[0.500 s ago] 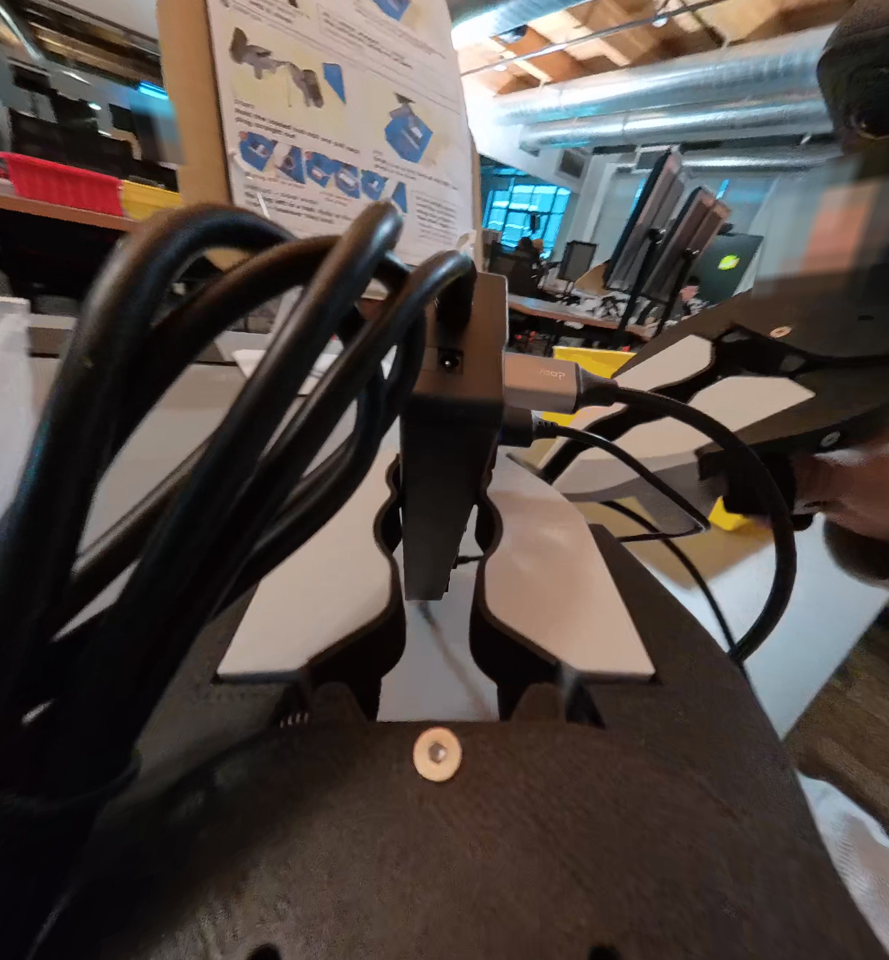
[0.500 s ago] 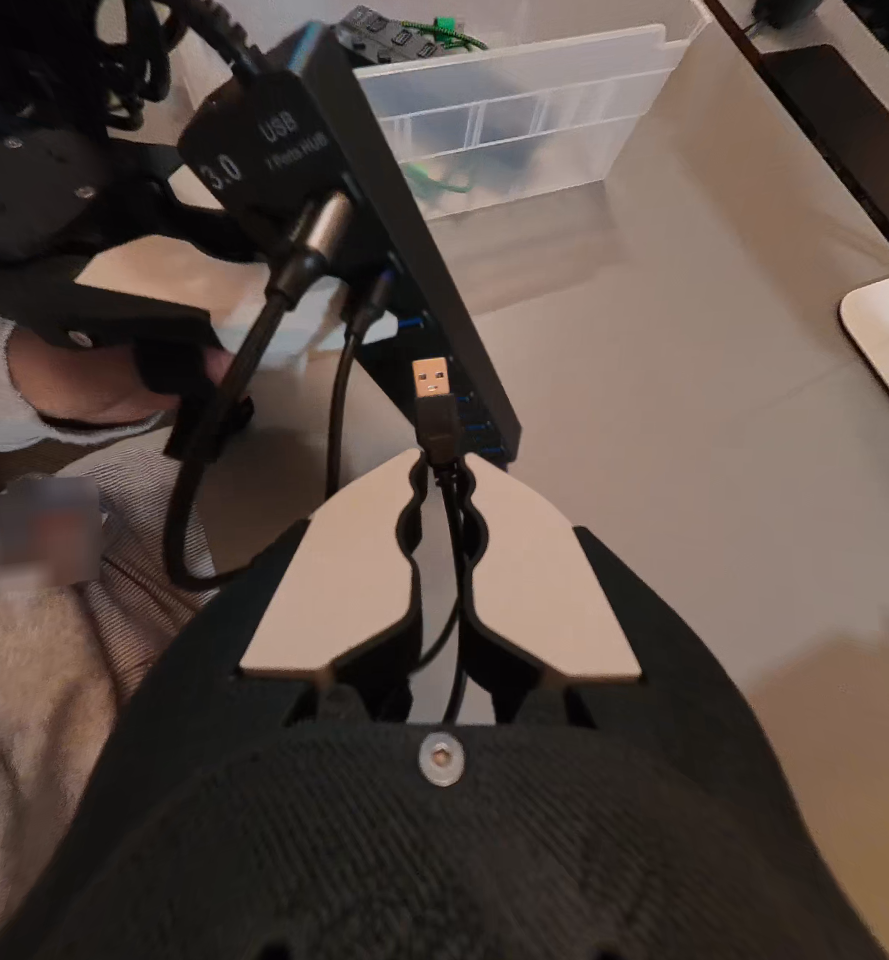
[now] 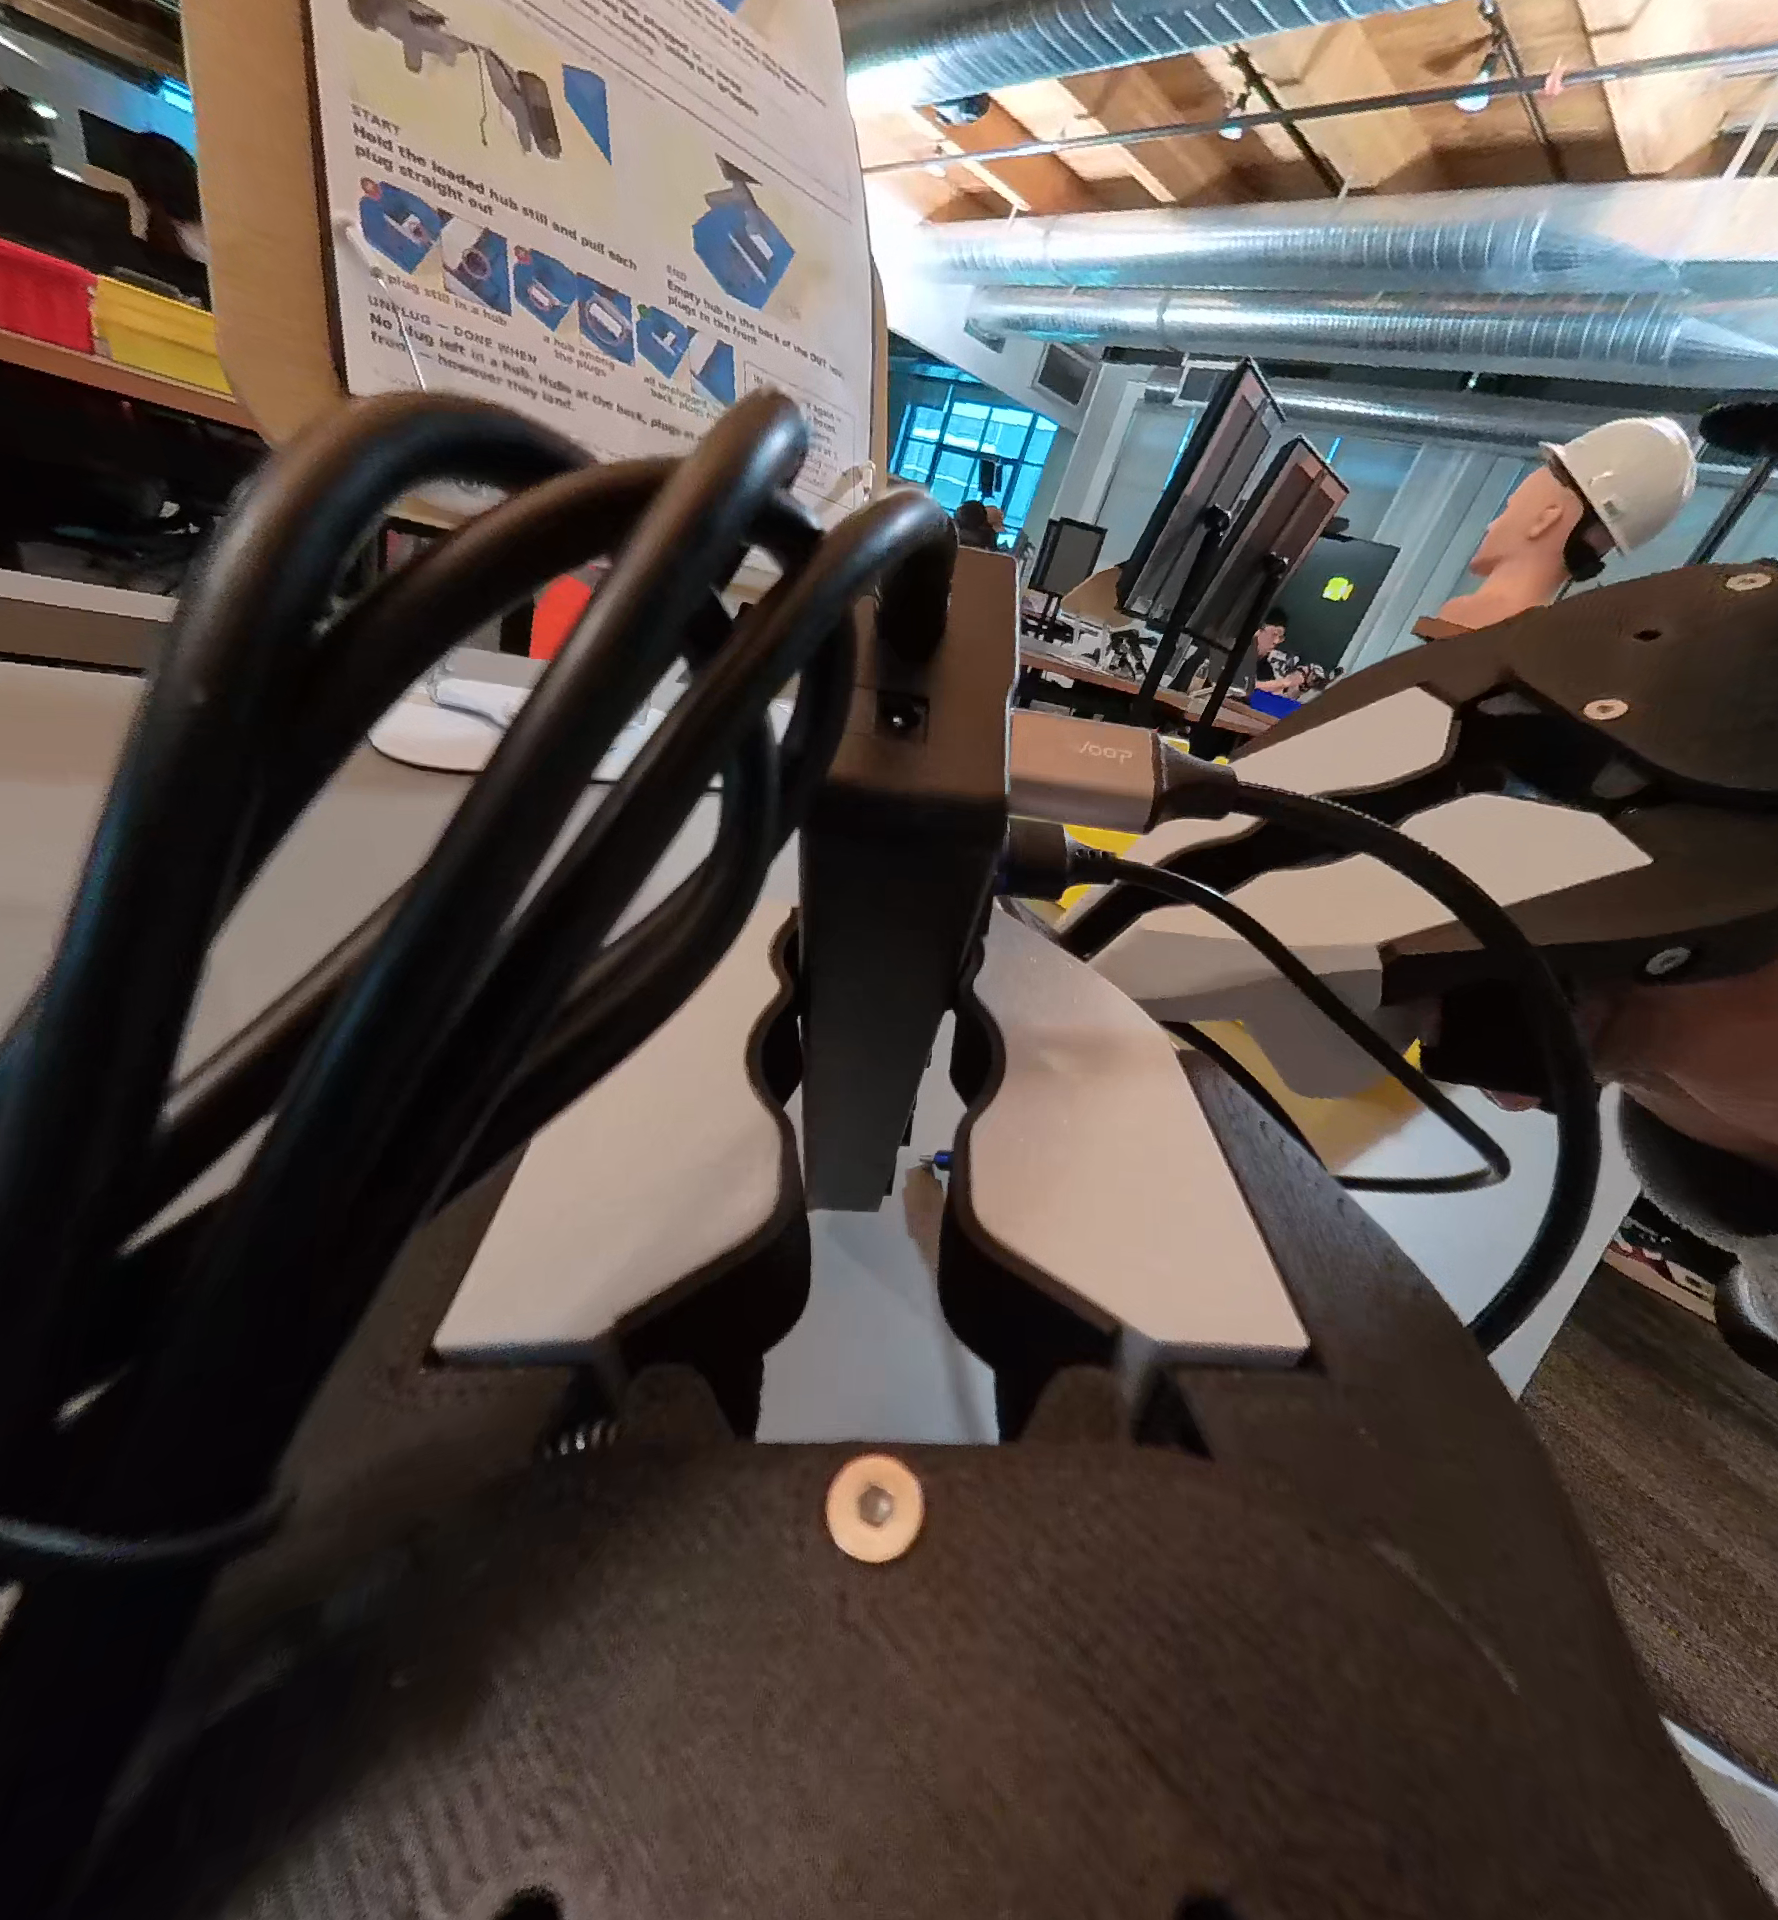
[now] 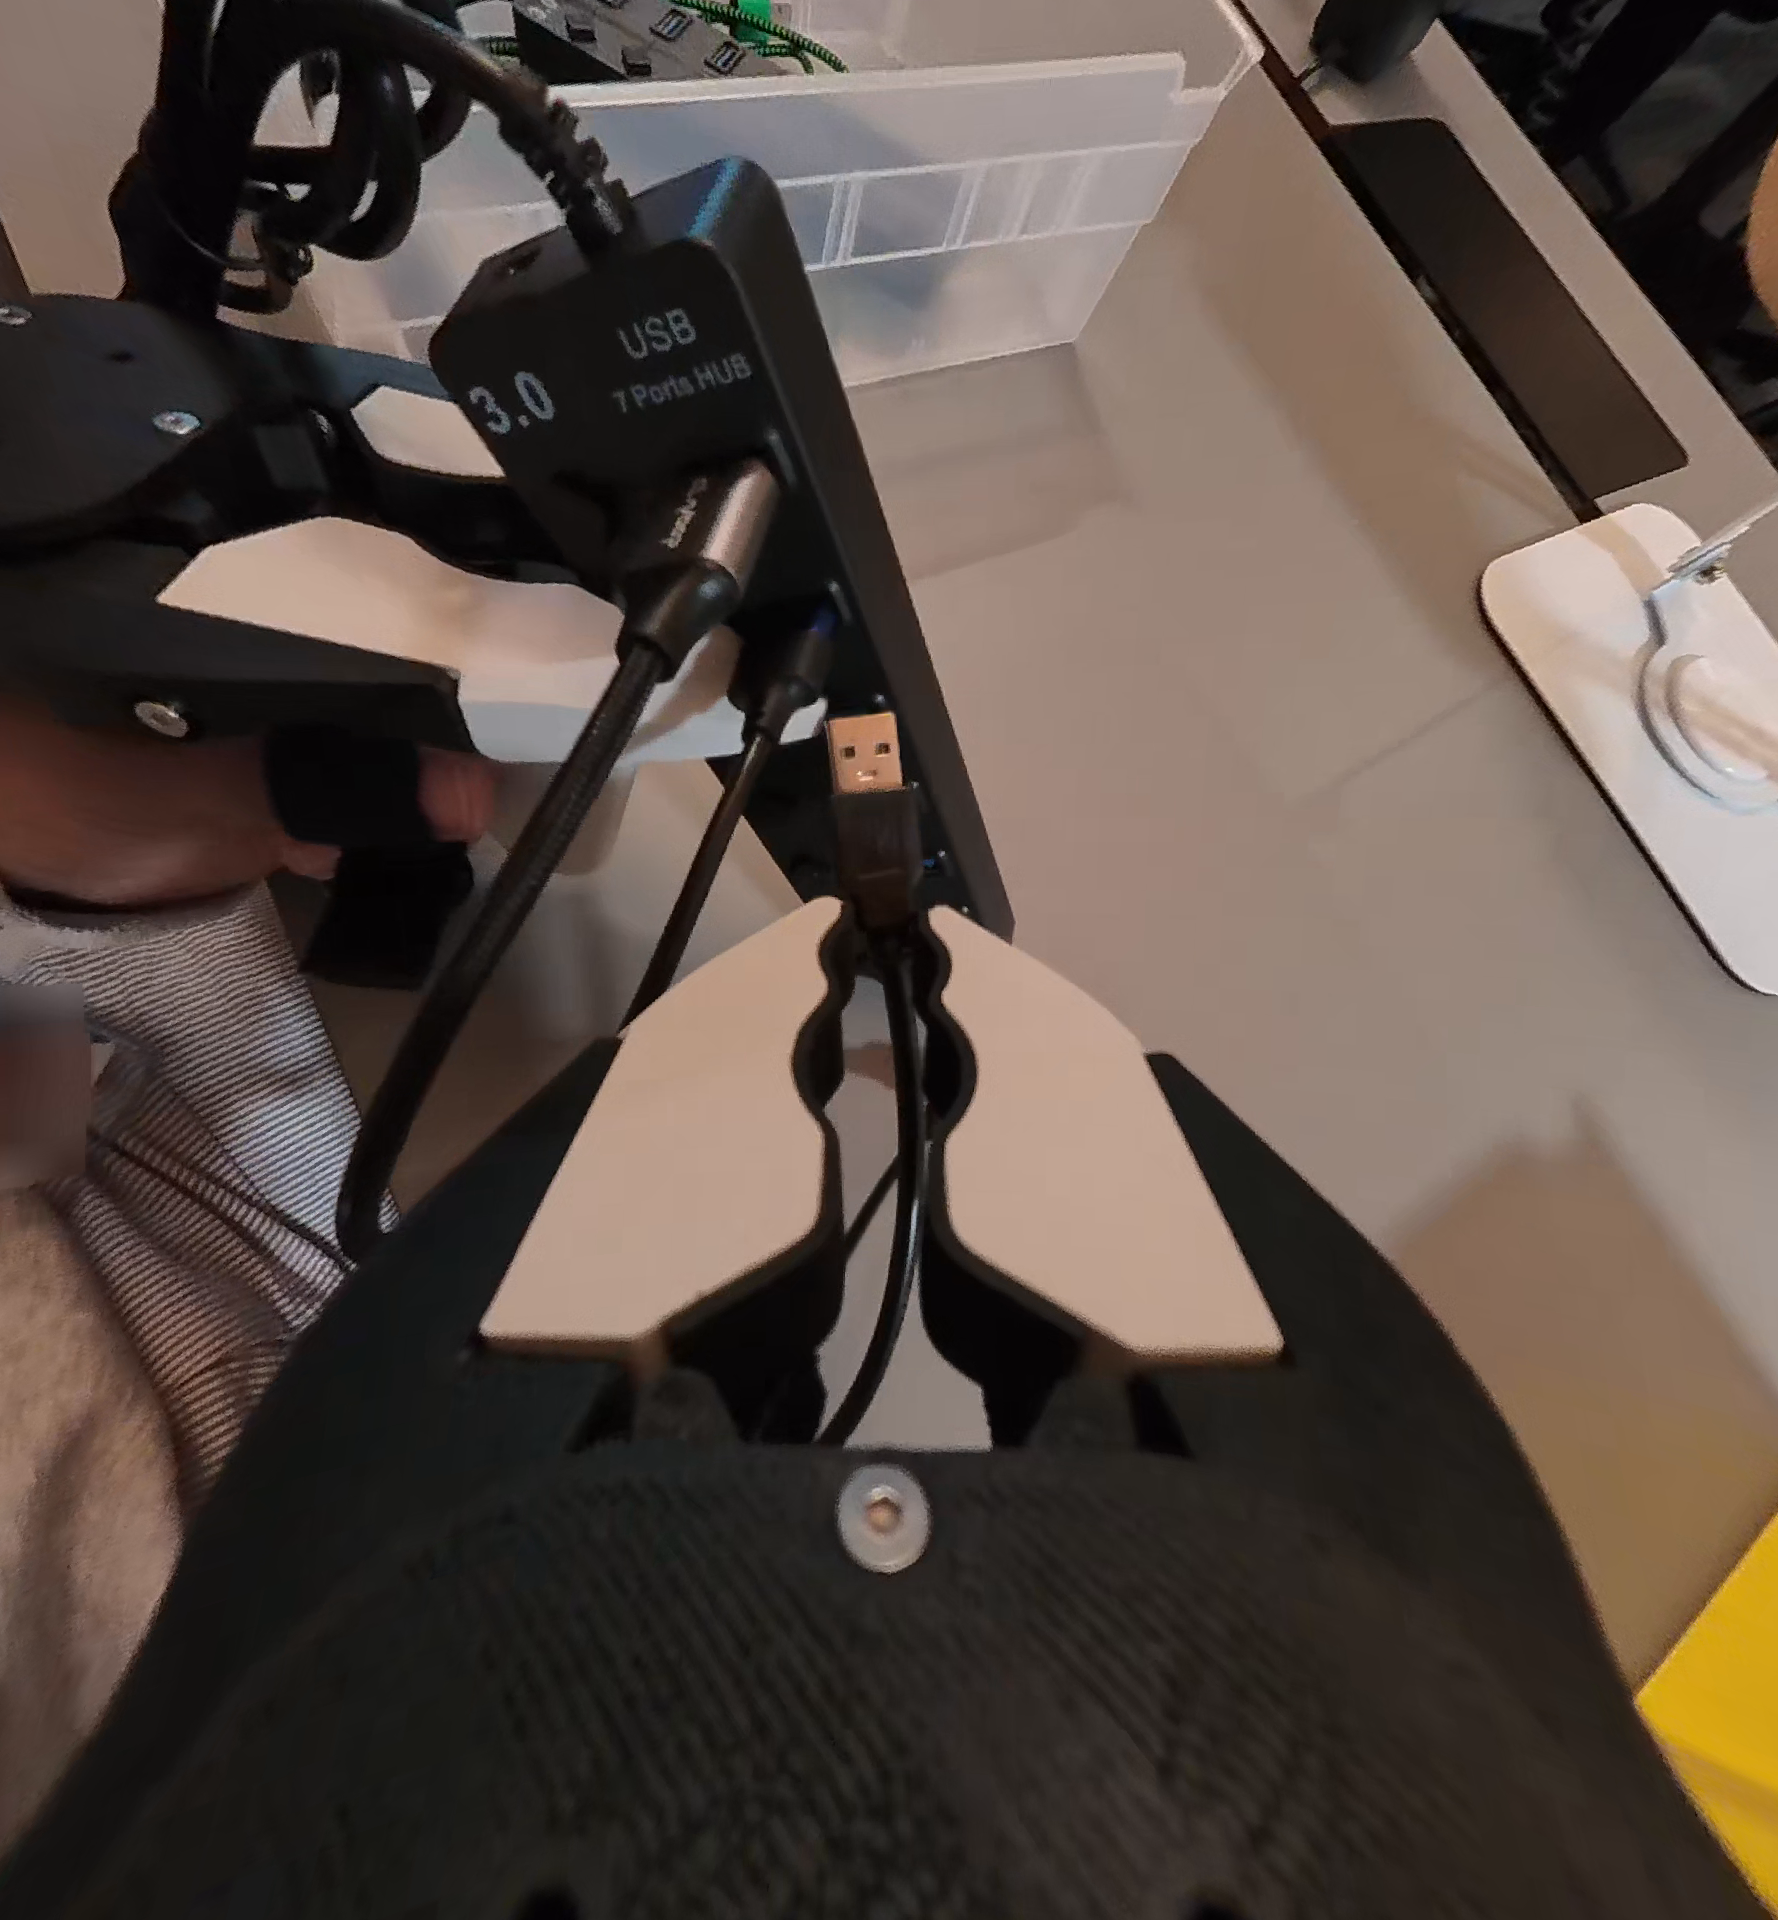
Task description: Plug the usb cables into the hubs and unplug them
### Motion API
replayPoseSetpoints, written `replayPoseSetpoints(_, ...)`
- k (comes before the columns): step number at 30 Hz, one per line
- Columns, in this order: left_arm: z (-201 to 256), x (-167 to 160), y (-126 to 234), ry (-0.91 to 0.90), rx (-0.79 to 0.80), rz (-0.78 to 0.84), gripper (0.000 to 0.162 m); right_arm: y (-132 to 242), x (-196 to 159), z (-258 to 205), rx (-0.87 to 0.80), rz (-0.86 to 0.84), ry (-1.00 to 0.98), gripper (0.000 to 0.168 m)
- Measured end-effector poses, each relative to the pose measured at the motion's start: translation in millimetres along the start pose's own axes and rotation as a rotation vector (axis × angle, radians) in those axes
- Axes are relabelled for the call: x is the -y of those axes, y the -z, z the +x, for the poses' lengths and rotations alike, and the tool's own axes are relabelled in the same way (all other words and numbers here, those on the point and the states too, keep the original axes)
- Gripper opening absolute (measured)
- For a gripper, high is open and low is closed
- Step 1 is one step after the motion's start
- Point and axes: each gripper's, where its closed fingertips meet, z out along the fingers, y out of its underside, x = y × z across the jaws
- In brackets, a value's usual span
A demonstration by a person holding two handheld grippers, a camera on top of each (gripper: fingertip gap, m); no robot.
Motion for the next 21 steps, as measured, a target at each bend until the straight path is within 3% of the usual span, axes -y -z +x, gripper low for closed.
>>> replayPoseSetpoints(12,2.6,2.5,-2.1,-0.009,0.006,0.019,0.026,-0.8,-6.0,-0.6,-0.032,-0.033,0.024,0.011)
replayPoseSetpoints(21,0.0,-0.4,-2.4,-0.018,0.019,-0.002,0.026,3.8,1.9,-5.9,-0.005,0.042,0.022,0.010)
